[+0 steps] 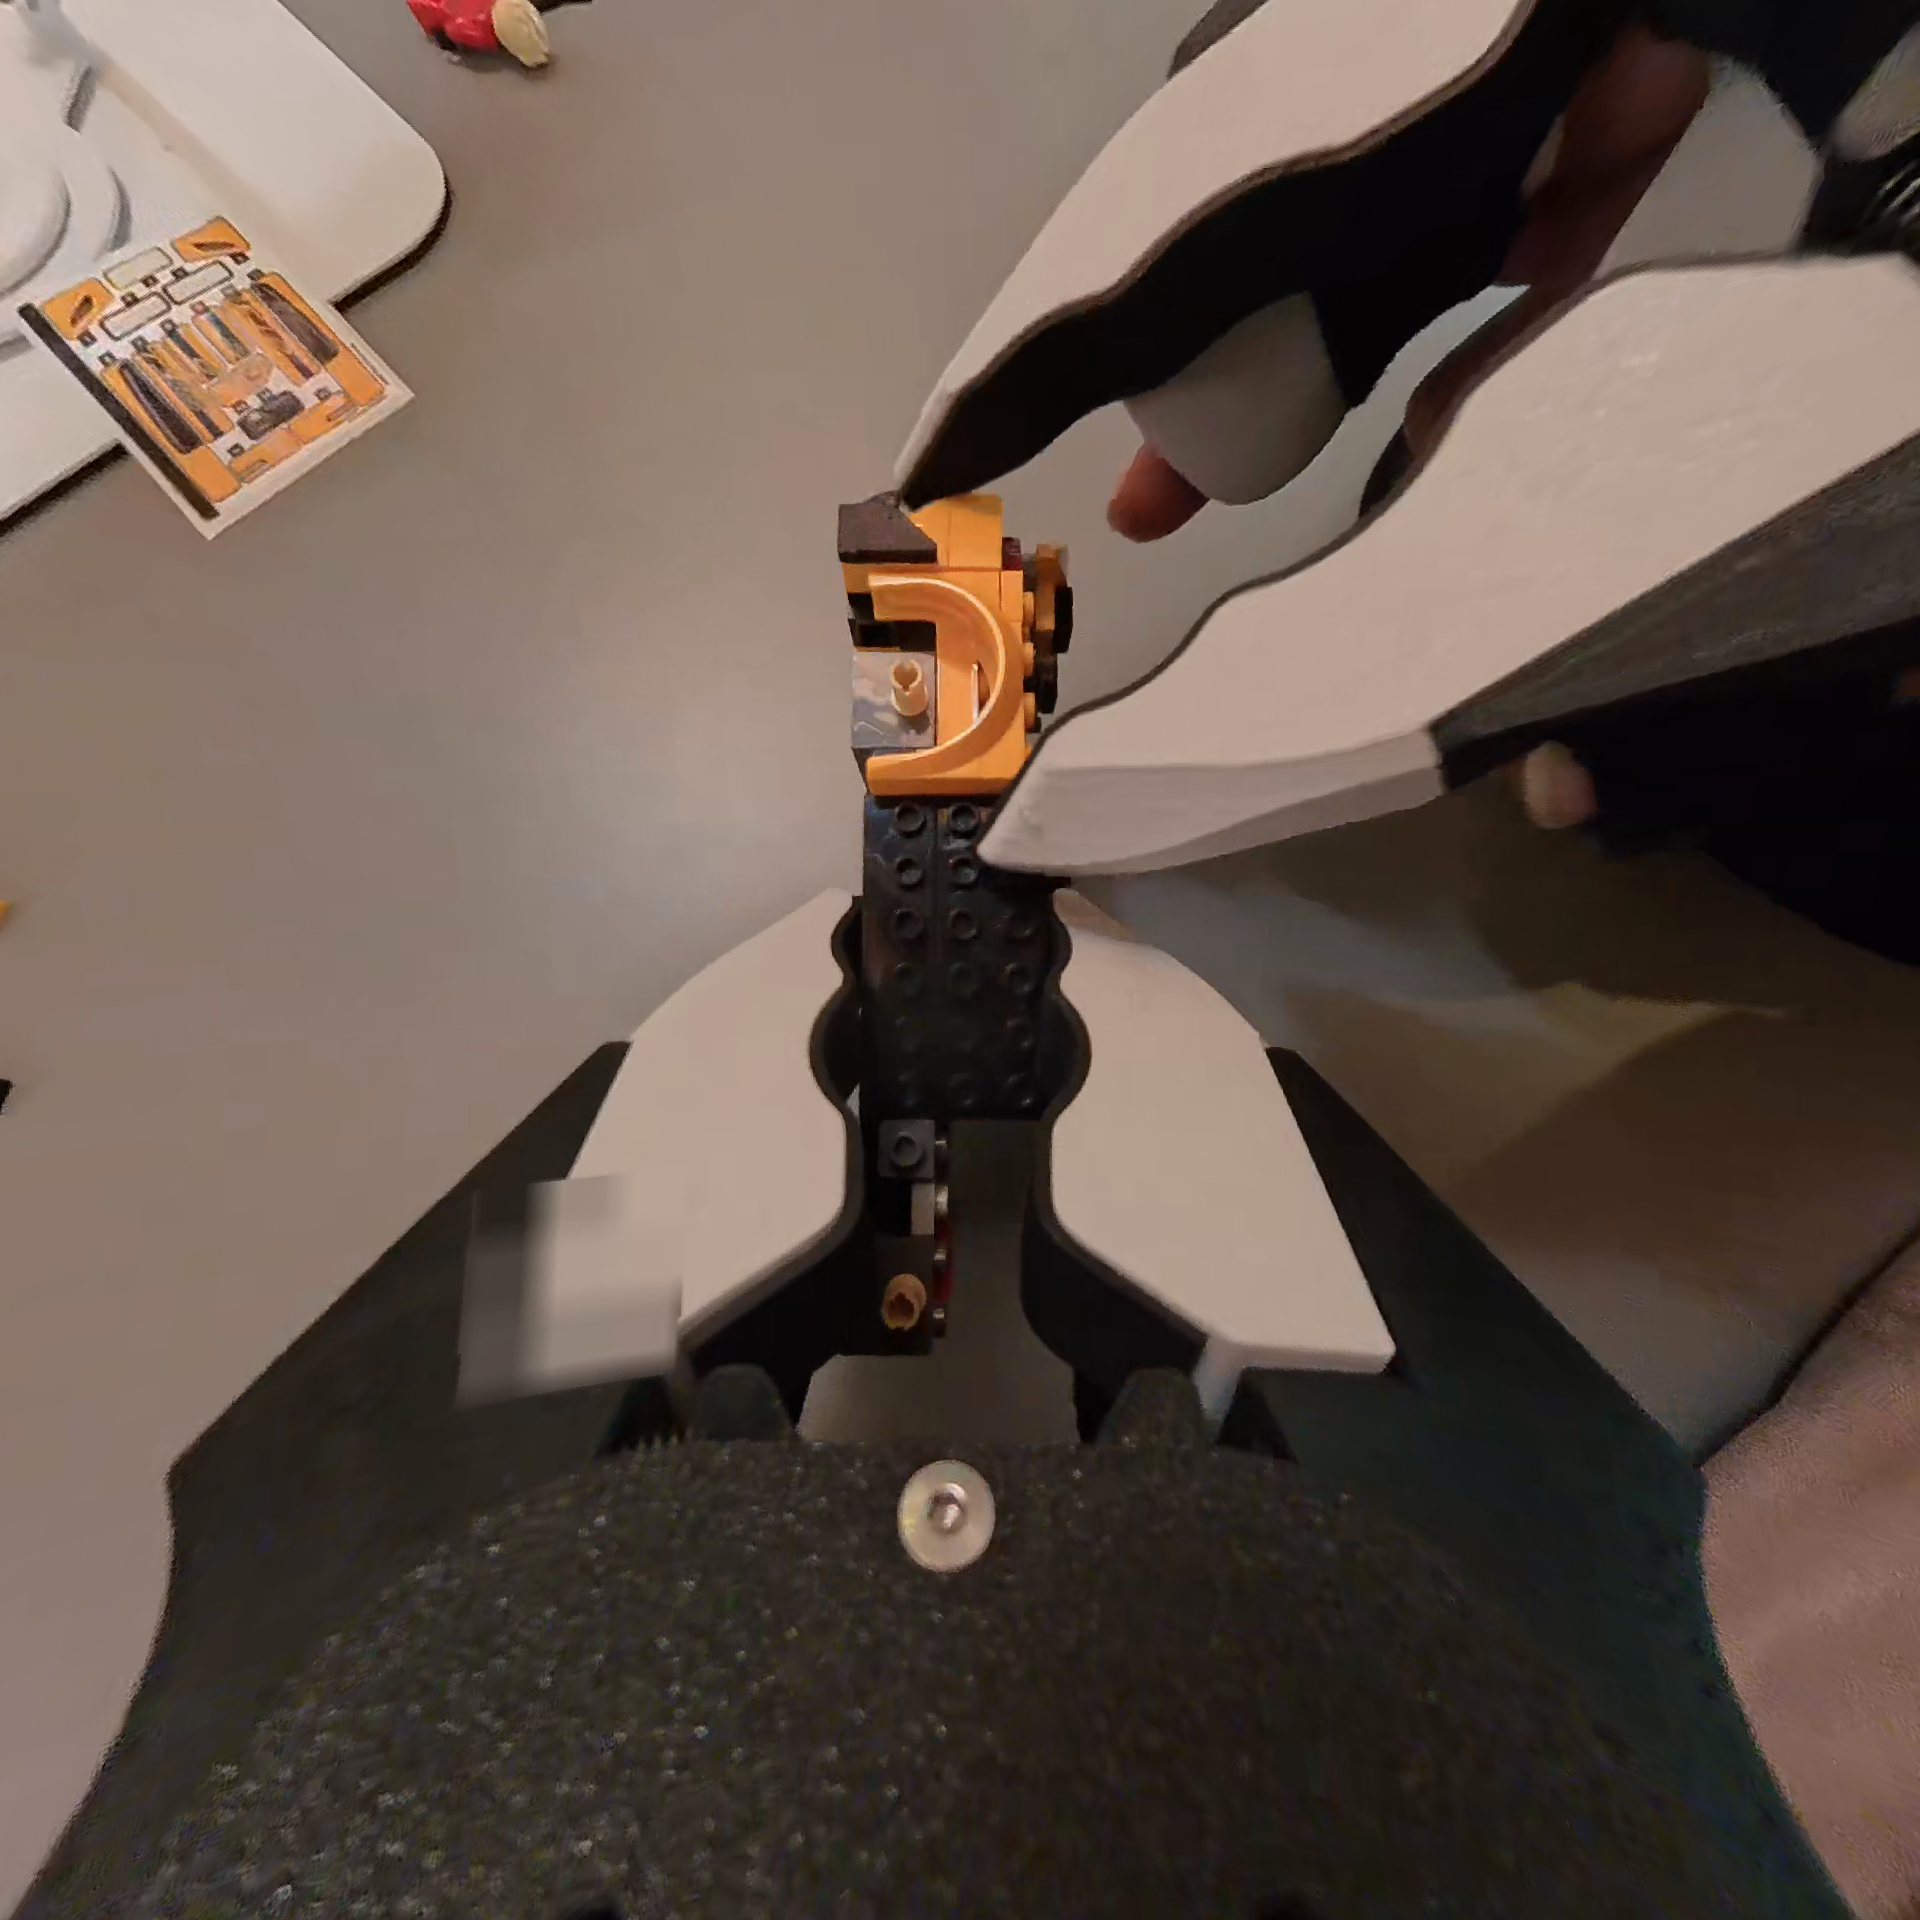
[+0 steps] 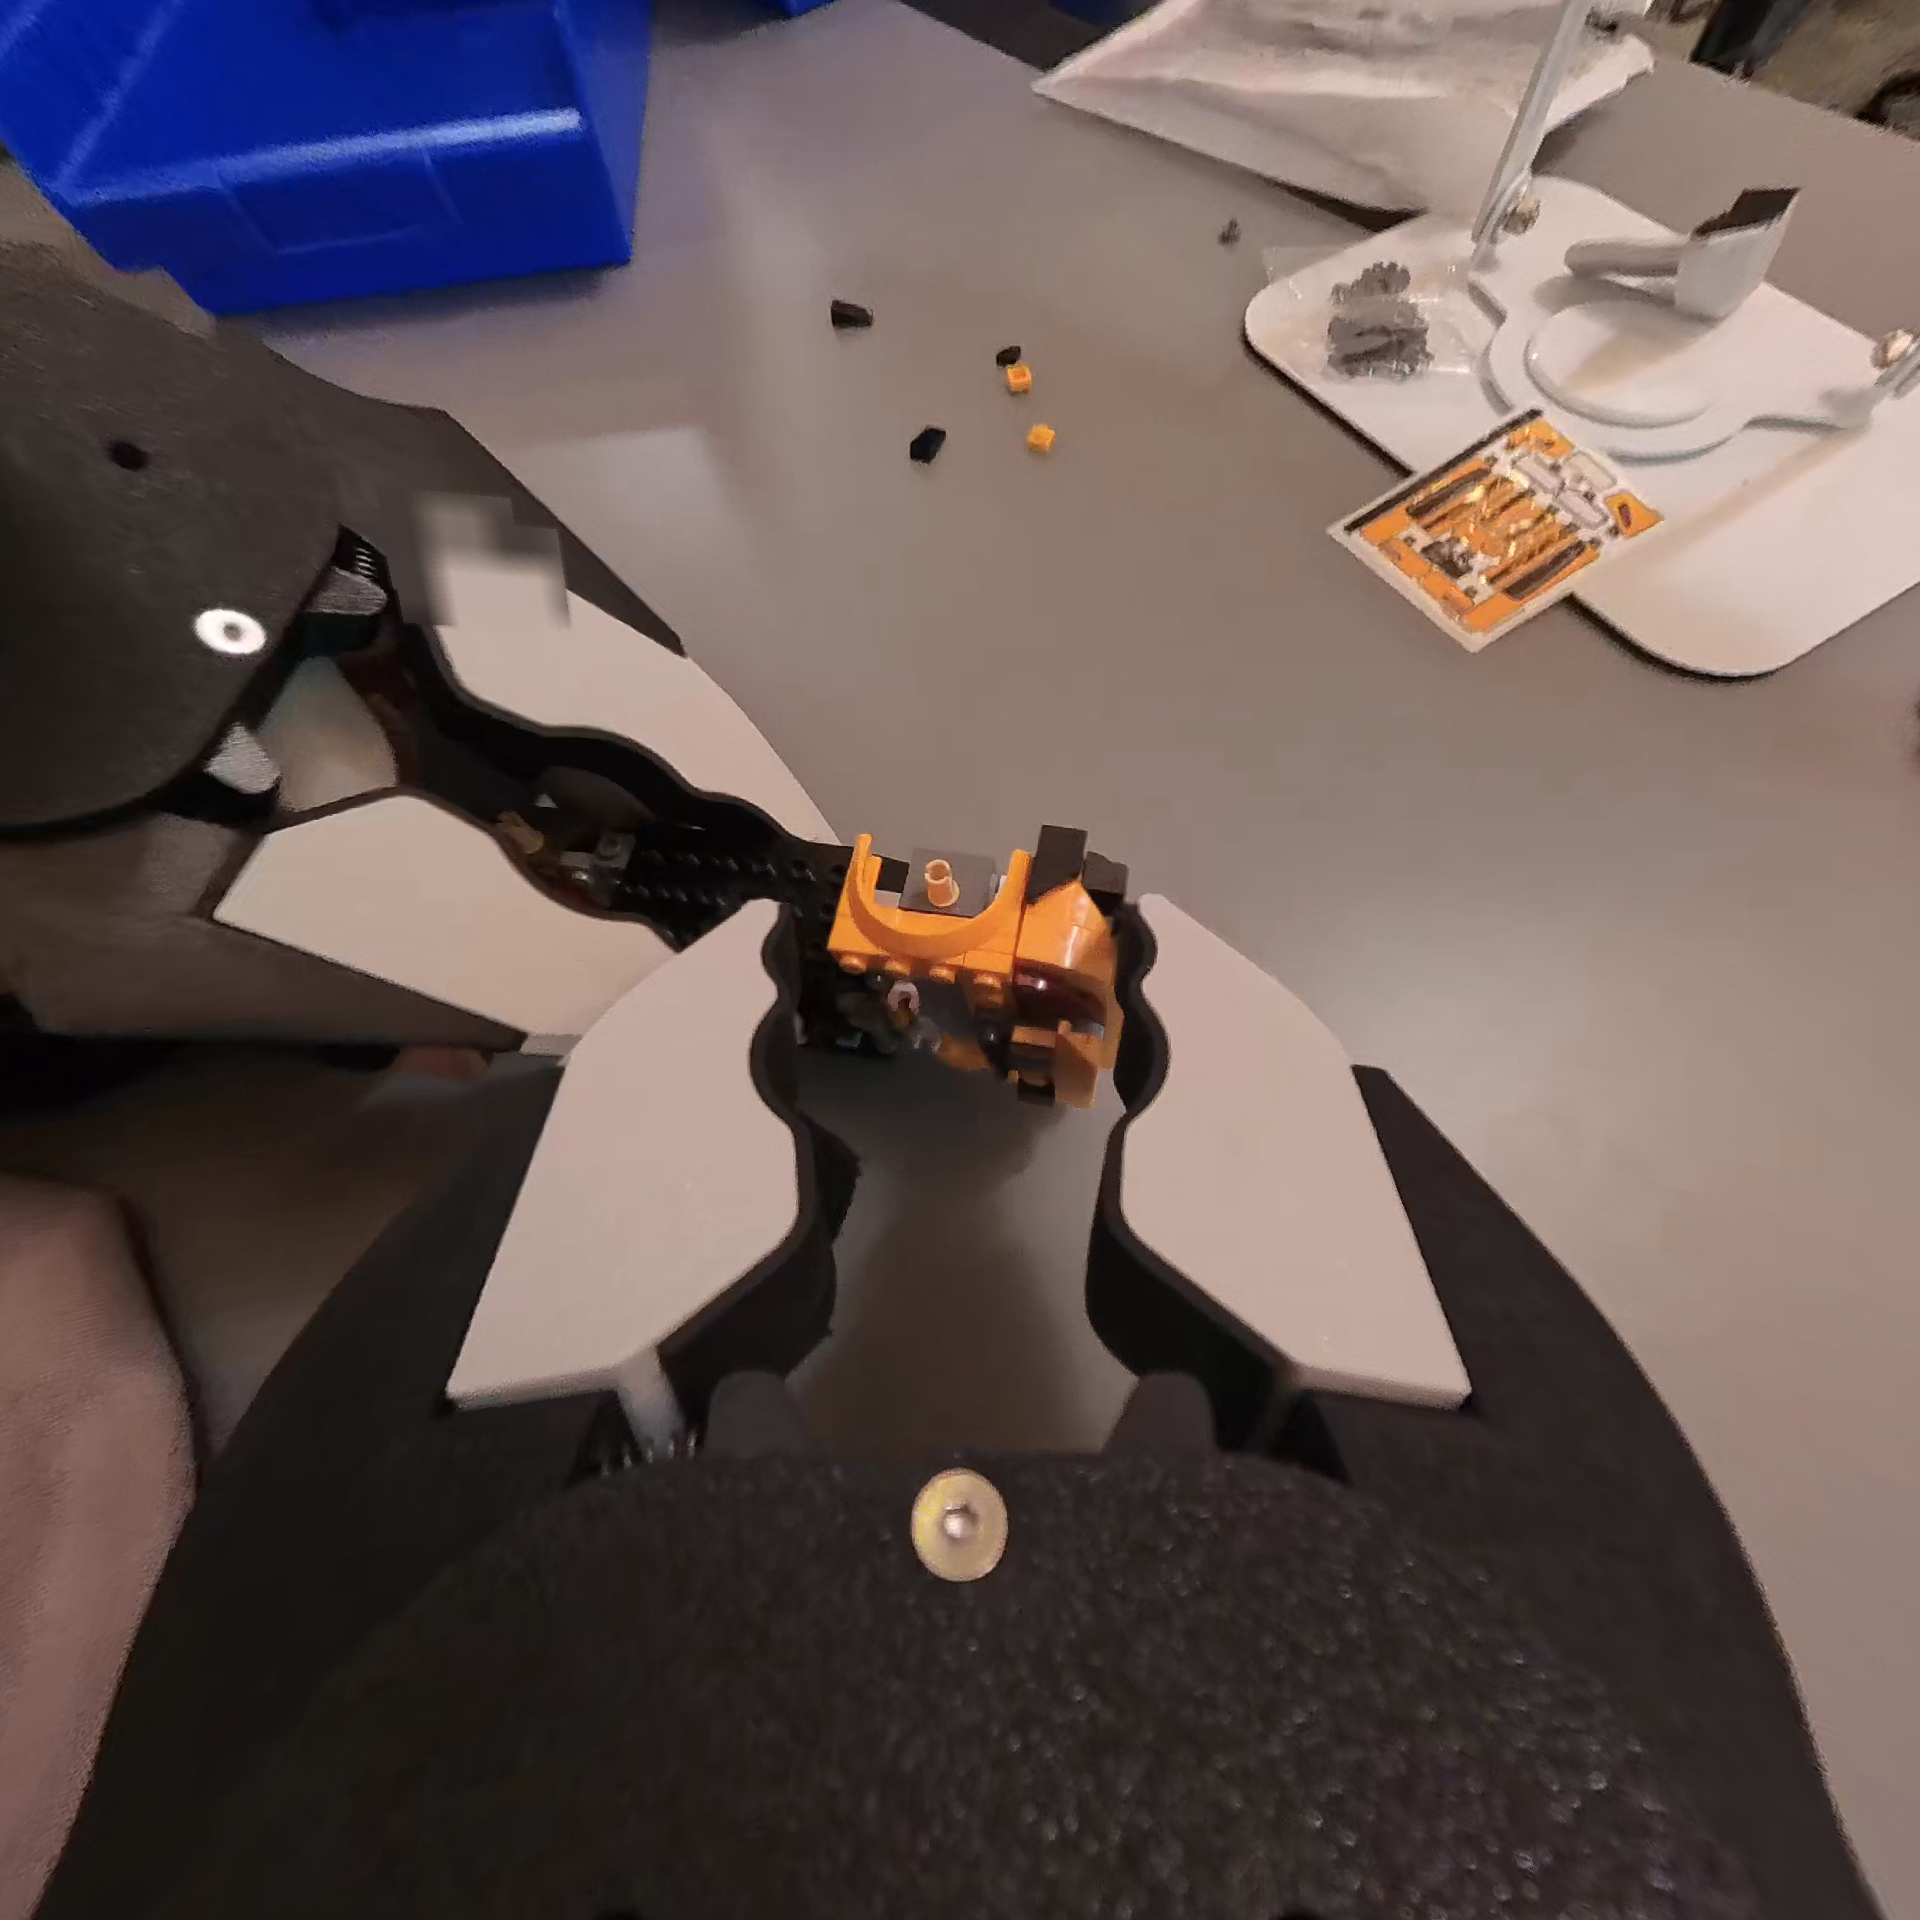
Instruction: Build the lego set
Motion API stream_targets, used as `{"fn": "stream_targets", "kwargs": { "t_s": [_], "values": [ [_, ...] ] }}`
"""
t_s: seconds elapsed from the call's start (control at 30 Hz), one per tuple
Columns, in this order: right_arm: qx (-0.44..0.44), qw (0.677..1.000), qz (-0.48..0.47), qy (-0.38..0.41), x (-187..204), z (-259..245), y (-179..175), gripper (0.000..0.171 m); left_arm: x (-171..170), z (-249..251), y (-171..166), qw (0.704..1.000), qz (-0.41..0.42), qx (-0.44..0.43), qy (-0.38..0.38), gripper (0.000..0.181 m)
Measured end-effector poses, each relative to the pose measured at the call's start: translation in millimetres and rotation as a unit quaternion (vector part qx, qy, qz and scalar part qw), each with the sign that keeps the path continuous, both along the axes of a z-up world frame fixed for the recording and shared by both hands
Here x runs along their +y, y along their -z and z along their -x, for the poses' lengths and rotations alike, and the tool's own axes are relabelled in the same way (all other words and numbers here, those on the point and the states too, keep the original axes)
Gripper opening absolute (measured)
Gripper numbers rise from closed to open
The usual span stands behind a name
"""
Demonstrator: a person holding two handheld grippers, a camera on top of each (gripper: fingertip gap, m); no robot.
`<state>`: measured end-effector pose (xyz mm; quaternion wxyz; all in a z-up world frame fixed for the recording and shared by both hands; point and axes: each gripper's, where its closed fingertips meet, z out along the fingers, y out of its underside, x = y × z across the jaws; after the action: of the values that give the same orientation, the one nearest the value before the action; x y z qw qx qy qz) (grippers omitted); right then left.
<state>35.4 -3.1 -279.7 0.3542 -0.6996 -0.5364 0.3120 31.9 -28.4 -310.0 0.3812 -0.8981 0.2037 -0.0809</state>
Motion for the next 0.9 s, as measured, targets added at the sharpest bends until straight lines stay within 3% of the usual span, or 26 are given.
{"fn": "stream_targets", "kwargs": {
  "t_s": [0.1,0.2,0.3,0.5,0.67,0.9],
  "values": [
    [-0.001,1.000,0.008,0.013,2.2,-0.8,3.3,0.055,-0.8,-5.0,0.1,1.000,0.000,-0.005,0.006,0.033],
    [0.003,1.000,0.007,0.013,2.6,-0.2,3.6,0.055,-6.3,-17.5,-0.6,0.999,0.008,-0.042,0.030,0.062],
    [0.003,1.000,0.010,0.001,0.3,0.4,3.7,0.054,-15.3,-18.8,-1.4,0.996,0.015,-0.064,0.054,0.071],
    [0.009,1.000,0.010,-0.007,-0.4,0.3,3.7,0.054,-36.0,-8.6,8.7,0.992,0.037,-0.078,0.092,0.063],
    [0.019,1.000,0.011,-0.019,-4.3,1.3,3.5,0.051,-29.0,4.2,13.4,0.996,0.016,-0.045,0.069,0.030],
    [0.027,0.999,0.009,-0.023,-6.5,2.8,3.6,0.051,-28.0,3.7,15.5,0.997,0.020,-0.044,0.067,0.030]
  ]
}}
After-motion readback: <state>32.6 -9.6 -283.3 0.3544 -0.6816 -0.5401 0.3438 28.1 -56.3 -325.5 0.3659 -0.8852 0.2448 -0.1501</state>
